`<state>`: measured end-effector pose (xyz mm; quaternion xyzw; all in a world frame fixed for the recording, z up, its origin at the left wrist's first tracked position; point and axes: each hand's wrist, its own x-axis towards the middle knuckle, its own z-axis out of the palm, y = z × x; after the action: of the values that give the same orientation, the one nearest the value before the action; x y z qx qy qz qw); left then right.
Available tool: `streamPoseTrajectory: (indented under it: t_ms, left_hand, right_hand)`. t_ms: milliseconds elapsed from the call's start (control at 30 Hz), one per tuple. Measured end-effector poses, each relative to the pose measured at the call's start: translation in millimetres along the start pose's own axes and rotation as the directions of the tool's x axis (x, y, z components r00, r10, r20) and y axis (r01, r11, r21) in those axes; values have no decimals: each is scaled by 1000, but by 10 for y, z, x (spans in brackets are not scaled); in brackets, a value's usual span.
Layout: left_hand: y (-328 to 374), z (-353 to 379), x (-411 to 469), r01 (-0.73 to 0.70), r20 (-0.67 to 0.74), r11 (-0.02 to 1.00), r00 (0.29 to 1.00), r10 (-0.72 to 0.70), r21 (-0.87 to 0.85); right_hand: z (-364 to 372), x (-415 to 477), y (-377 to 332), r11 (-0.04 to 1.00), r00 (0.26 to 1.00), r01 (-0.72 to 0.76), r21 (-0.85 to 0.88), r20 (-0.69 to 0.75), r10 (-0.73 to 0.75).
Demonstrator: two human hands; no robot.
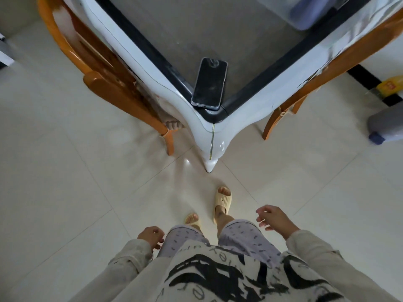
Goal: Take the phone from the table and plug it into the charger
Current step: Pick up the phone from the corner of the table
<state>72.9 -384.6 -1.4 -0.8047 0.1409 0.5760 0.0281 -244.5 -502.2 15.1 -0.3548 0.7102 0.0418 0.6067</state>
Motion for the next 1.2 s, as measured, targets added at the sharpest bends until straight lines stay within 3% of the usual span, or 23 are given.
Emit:
streamPoseTrajectory:
  t_ms: [200, 367, 433, 500, 633, 800, 900, 1000, 1100, 1200]
  left_hand:
    - [411, 146, -5, 1, -3, 975, 1000, -1, -221]
    - [771, 145, -52, -20, -2, 961, 1000, 20, -278]
    - [911, 96, -85, -80, -42, 950, 997, 70, -302]
    - [1091, 12, -120, -225, -172, 917, 969, 176, -331]
    - [1739, -258, -267, -534, -347, 812, 827, 443, -235]
    - [2689, -501, -479, -767, -593, 642, 521, 614, -9]
    - [3216, -563, -466, -708, -564, 690, 513, 648, 149]
    - [3588, -570, -359, -501, -488, 781, 610, 625, 374]
    - [3767, -557, -256, -364, -487, 770, 614, 622, 524]
    - [3844, -604, -207, -323, -497, 772, 616, 611, 548]
  right_hand:
    - [-322, 189, -313, 998, 998, 53, -47, 24, -52]
    - [-444, 294, -445, 989, 998, 52, -135, 47, -46]
    - [-462, 331, -469, 988, 998, 39, -151, 44, -33]
    - [-470, 366, -489, 988, 999, 21, -153, 41, -15]
    - [-453, 406, -538, 985, 999, 8, -170, 50, 0]
    - [-435, 420, -589, 988, 999, 5, -155, 41, 1]
    - [-456, 415, -587, 988, 999, -8, -153, 36, 14]
    - [-505, 407, -562, 986, 999, -10, -168, 28, 15]
    - [-569, 395, -532, 991, 1000, -25, -129, 7, 27]
    - [-617, 382, -477, 993, 999, -46, -108, 6, 47]
